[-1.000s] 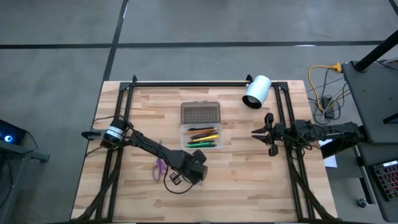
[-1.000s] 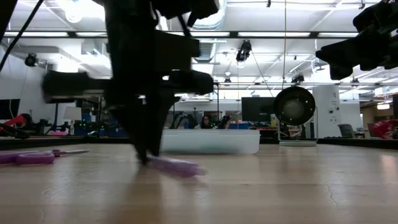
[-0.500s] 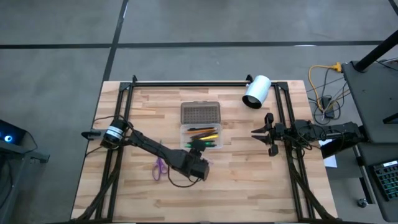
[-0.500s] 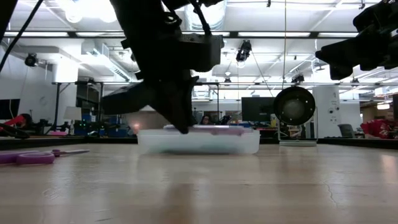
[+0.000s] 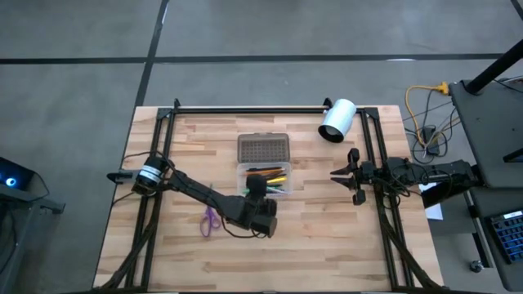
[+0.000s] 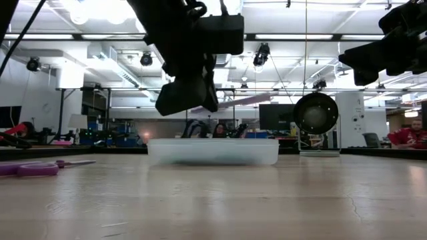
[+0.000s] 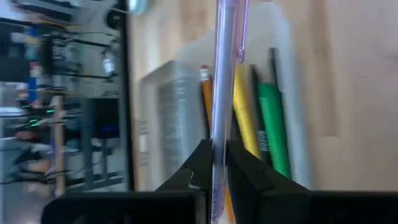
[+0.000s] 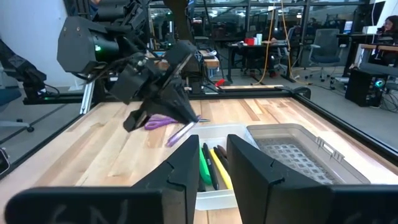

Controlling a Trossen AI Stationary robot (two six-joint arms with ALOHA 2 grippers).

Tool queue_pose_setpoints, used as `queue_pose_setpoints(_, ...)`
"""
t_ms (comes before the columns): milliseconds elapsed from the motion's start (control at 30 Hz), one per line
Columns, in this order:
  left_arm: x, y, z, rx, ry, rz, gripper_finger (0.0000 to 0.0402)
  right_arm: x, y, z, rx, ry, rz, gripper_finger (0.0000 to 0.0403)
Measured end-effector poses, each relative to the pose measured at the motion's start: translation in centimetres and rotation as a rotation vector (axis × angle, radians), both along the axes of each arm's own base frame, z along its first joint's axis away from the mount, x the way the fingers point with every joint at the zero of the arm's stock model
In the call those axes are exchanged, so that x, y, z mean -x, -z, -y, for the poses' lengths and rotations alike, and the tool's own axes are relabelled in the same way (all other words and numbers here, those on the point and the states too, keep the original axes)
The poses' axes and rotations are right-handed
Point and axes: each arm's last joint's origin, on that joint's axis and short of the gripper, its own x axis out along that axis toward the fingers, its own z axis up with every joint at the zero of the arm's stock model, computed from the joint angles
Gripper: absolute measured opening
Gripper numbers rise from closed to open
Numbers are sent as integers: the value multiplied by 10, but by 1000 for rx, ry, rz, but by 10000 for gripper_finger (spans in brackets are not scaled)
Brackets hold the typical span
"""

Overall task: Pick & place school supplies into a supply box
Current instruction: Put the purple pen into the supply box

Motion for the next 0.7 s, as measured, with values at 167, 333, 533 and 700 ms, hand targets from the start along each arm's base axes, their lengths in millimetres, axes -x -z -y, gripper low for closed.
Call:
queue_pose_setpoints(167,0,-2,-6,-122,-34,17,12,0,0,0,0,0,0,82)
queue_pose_setpoints(333,1,-1,-9,-112,-76,53,12,0,0,0,0,0,0,79)
queue_pose_setpoints(533,7,5,-14,-151,-89,1,12,0,0,0,0,0,0,69)
queue_pose_setpoints(700,5,4,-24,-157,-117,-2,11,0,0,0,0,0,0,70)
